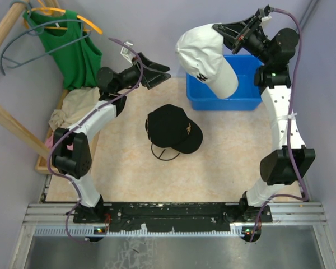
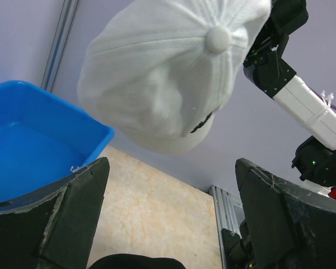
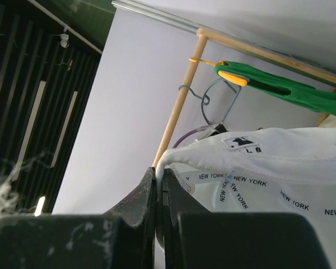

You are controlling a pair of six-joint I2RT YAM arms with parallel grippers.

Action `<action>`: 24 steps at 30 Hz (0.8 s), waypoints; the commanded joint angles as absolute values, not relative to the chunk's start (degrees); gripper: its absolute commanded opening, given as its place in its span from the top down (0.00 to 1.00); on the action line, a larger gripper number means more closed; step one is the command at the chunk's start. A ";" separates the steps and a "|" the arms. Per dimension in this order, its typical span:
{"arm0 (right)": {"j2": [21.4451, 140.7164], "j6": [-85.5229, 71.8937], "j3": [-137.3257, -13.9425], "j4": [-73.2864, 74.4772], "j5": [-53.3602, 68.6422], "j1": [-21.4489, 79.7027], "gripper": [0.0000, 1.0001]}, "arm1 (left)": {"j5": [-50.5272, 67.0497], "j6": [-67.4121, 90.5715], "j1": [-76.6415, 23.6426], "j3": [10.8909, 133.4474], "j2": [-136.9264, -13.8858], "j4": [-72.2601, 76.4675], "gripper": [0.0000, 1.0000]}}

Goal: Stack the hats

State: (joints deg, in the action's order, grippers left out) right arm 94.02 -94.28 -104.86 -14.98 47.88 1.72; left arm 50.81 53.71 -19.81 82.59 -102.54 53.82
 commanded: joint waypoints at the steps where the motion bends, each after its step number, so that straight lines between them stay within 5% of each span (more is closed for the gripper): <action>1: 91.35 -97.47 -108.46 -19.02 48.70 1.84 1.00 | 50.76 55.08 -20.59 85.61 -104.68 58.17 0.01; 24: 88.03 -101.43 -99.37 -22.48 47.72 6.10 1.00 | 48.63 61.23 -23.98 93.39 -113.53 66.47 0.01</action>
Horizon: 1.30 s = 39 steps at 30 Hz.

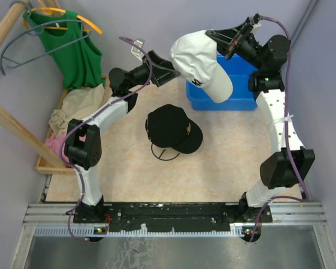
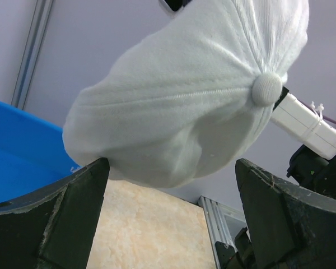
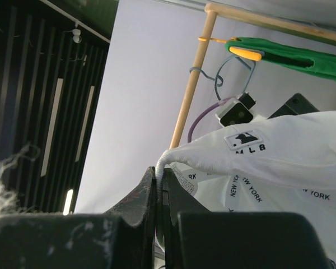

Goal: Stack the hats

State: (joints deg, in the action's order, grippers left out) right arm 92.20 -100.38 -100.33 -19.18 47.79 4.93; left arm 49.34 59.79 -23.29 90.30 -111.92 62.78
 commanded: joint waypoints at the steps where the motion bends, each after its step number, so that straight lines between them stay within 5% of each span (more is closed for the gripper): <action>1: 87.80 -101.36 -98.54 -22.56 47.72 6.41 1.00 | 48.64 61.57 -24.11 94.17 -114.06 66.82 0.01; 6: 86.29 -101.99 -93.54 -24.07 47.23 7.73 1.00 | 49.14 62.50 -24.95 97.06 -116.15 66.94 0.01; 8: 86.07 -102.13 -92.82 -24.51 47.20 8.06 1.00 | 49.35 63.39 -25.25 97.76 -116.85 67.82 0.14; 9: 85.93 -102.21 -92.45 -24.59 47.12 8.02 1.00 | 49.61 64.06 -25.36 98.04 -117.42 68.45 0.25; 12: 85.87 -102.38 -92.00 -24.96 47.15 8.04 1.00 | 49.25 66.37 -25.41 97.84 -118.21 70.97 0.81; 14: 85.87 -102.51 -91.62 -25.36 47.20 8.09 1.00 | 48.65 67.97 -25.47 97.00 -118.12 72.33 0.99; 19: 86.18 -100.40 -89.54 -25.94 47.80 7.39 1.00 | 45.74 72.27 -25.48 93.82 -116.19 73.29 1.00; 22: 86.64 -92.80 -89.47 -23.68 49.89 5.43 0.73 | 41.79 74.69 -25.25 89.95 -112.62 69.93 1.00; 27: 83.67 -72.44 -88.66 -15.93 49.94 0.74 0.56 | 34.80 82.64 -24.16 82.11 -106.82 64.32 1.00; 35: 72.12 -33.85 -80.64 -0.11 42.55 -0.35 0.47 | 27.50 96.94 -24.14 77.81 -102.93 62.03 1.00; 39: 67.57 -29.84 -71.58 -3.93 43.69 -0.35 0.44 | 25.46 101.41 -24.11 79.16 -101.46 58.37 1.00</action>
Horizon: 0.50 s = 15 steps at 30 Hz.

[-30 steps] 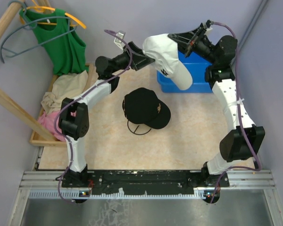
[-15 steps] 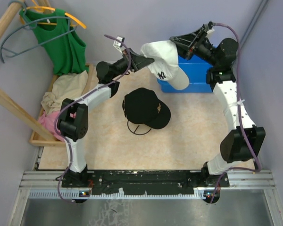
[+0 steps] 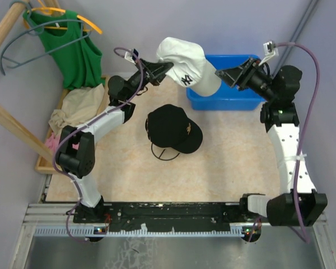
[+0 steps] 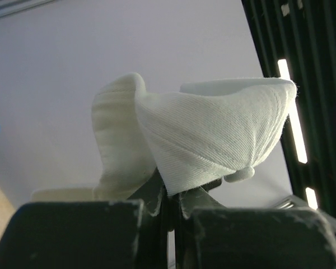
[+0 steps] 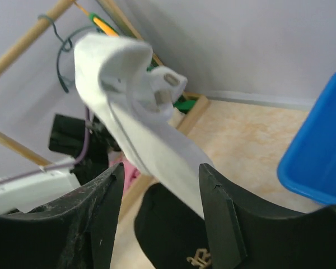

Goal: Stack the hats

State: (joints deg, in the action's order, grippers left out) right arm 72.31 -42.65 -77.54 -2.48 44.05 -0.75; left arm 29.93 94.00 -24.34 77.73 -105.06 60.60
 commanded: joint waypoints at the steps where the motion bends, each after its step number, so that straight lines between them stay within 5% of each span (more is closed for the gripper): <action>1: 66.49 -31.20 -69.39 -6.81 44.50 -0.36 0.44 | 24.66 101.89 -24.14 79.32 -100.69 56.61 1.00; 15: 60.63 -41.95 -52.70 -39.56 43.39 -0.36 0.34 | 18.83 107.08 -25.20 84.51 -97.37 49.12 1.00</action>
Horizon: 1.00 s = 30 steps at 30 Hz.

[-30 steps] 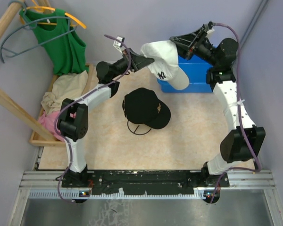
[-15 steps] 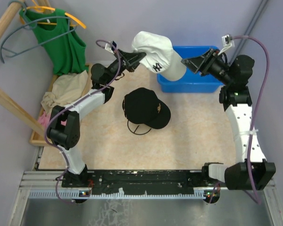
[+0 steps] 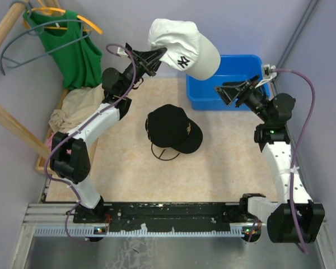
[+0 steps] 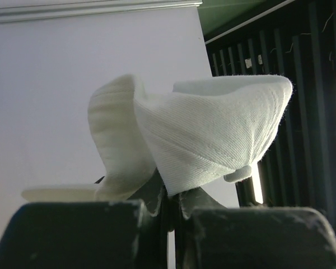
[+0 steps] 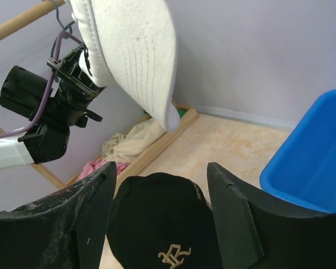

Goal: Stack the hats

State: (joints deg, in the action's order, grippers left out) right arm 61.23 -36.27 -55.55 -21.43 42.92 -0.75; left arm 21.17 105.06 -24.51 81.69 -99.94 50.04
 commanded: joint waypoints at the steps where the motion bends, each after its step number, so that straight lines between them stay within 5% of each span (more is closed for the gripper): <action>1: 61.29 -43.85 -51.91 -43.49 43.60 -0.35 0.32 | 18.61 107.12 -25.34 84.63 -97.30 49.23 1.00; 9: 70.57 -59.73 -51.76 -69.12 45.14 -0.26 0.29 | 18.14 107.54 -26.31 84.91 -96.77 48.91 1.00; 26: 82.29 -69.67 -55.95 -82.83 44.17 3.44 0.28 | 16.52 107.70 -27.82 86.55 -96.55 48.17 1.00; 30: 84.38 -70.73 -57.82 -84.07 43.80 4.51 0.36 | 16.21 107.61 -27.82 86.26 -96.07 48.07 1.00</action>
State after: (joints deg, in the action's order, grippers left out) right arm 83.50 -69.14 -53.69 -77.97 44.93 3.49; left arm 17.80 106.98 -27.40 84.31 -99.09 46.48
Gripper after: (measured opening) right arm 0.693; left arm 0.015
